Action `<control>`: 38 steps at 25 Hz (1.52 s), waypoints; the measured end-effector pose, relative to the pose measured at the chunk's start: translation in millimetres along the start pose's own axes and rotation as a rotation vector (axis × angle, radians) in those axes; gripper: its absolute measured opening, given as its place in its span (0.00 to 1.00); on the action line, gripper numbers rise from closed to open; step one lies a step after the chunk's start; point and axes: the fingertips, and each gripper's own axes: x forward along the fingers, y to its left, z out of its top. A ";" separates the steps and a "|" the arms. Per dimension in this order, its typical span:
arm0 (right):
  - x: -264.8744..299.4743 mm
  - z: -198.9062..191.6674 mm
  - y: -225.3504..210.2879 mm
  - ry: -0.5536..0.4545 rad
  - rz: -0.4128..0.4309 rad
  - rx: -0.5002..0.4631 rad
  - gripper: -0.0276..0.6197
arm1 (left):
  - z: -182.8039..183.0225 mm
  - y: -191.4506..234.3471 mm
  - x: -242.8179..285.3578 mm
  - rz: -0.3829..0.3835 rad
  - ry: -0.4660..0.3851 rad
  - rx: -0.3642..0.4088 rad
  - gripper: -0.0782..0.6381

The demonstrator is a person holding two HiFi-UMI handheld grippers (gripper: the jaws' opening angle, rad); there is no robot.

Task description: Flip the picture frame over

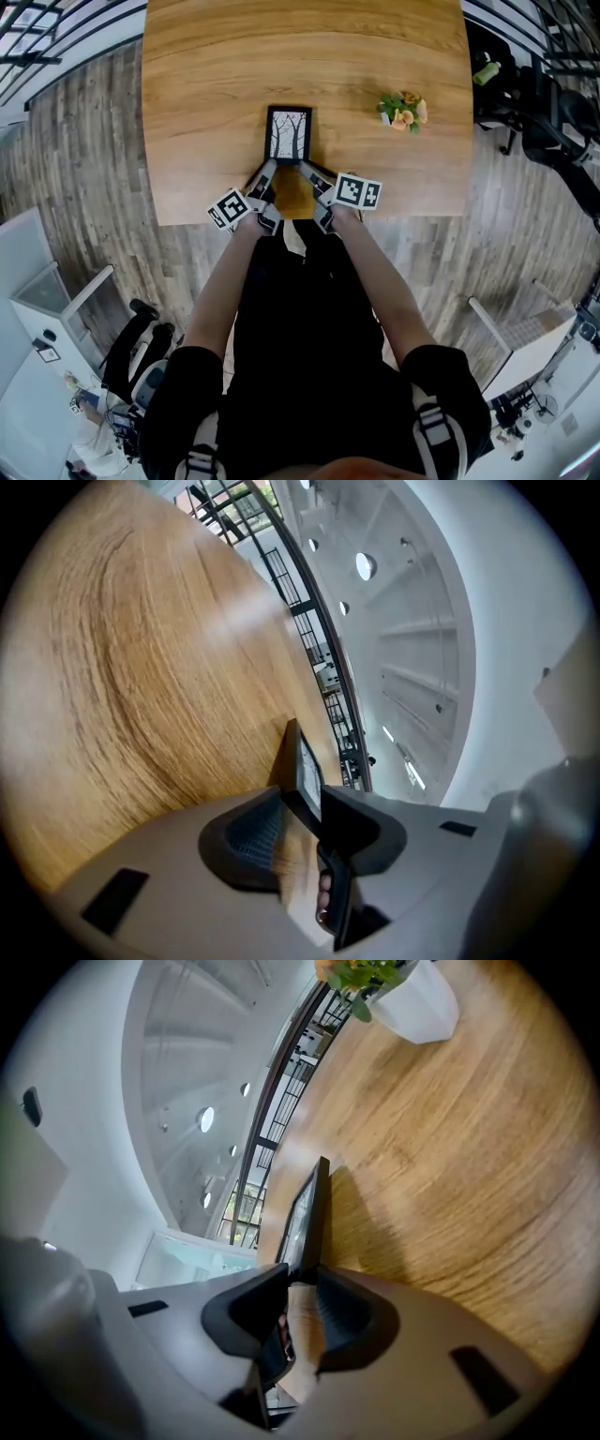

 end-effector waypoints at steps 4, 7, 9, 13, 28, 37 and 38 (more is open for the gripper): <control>3.9 -3.4 -6.7 0.028 -0.051 -0.049 0.19 | 17.6 1.7 -4.6 0.032 -0.035 0.069 0.29; 3.5 -5.4 -10.5 0.034 -0.054 -0.034 0.18 | 16.3 9.1 0.2 0.084 0.016 0.158 0.29; 3.1 -7.0 -13.7 0.039 -0.064 -0.033 0.18 | 16.5 14.1 2.7 0.131 0.033 0.217 0.29; 4.3 -8.5 -18.5 0.058 -0.101 -0.071 0.19 | 8.5 9.5 12.2 0.149 0.102 0.278 0.29; 3.2 -8.1 -35.5 0.118 -0.369 -0.425 0.23 | -4.5 8.3 16.7 0.170 0.196 0.341 0.28; 6.2 -9.1 -38.9 0.156 -0.396 -0.503 0.25 | -3.3 7.9 16.7 0.172 0.194 0.353 0.28; 6.6 -8.6 -39.2 0.159 -0.396 -0.508 0.26 | -2.5 8.0 16.9 0.173 0.191 0.357 0.28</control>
